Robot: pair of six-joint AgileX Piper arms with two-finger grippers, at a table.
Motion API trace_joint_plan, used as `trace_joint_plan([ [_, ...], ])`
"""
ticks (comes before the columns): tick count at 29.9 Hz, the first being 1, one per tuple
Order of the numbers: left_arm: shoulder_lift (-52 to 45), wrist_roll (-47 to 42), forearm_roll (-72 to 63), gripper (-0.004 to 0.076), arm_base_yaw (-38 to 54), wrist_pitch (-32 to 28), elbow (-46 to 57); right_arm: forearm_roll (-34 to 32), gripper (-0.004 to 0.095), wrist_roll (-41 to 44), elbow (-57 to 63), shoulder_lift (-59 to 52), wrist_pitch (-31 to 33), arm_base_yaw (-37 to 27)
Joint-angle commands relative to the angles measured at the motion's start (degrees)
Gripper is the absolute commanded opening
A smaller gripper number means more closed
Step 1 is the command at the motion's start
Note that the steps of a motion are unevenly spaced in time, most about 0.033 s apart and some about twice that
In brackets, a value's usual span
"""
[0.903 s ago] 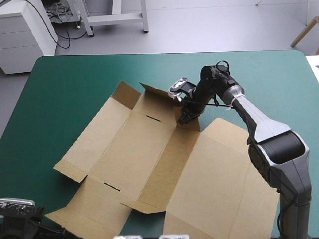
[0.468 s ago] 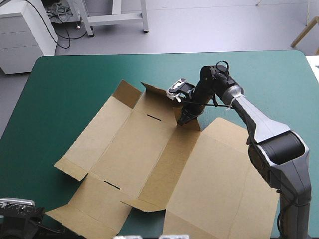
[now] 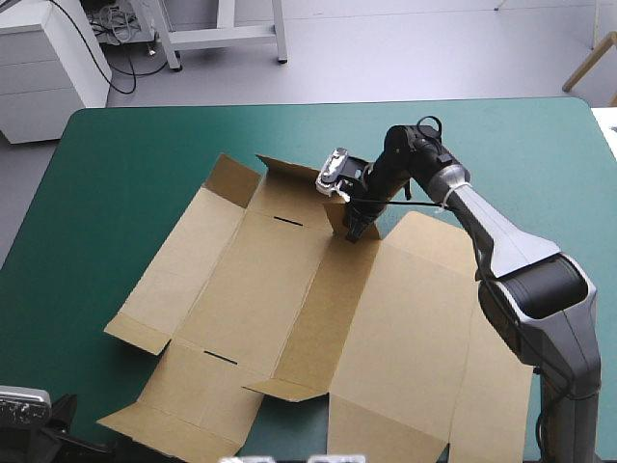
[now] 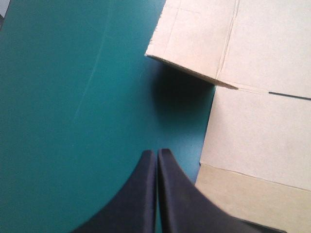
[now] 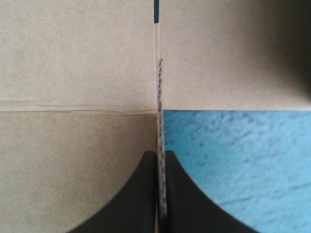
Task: Fold the box
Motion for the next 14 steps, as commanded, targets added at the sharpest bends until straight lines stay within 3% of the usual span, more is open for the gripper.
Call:
trace_joint_plan([
  [1,0.88,-0.1,-0.77,-0.001,0.05,-0.77,-1.87,2.71,-0.002,-6.11,-3.83,-3.36,-5.38,2.49],
  [6,0.88,-0.1,-1.62,-0.001,0.05,-0.77,-1.87,2.96,-0.002,-15.05,-6.42,-2.54,-11.3,7.96],
  [14,0.88,-0.1,-1.62,-0.001,0.05,-0.77,-1.87,3.66,-0.002,-17.94,-10.19,2.98,-11.07,12.87],
])
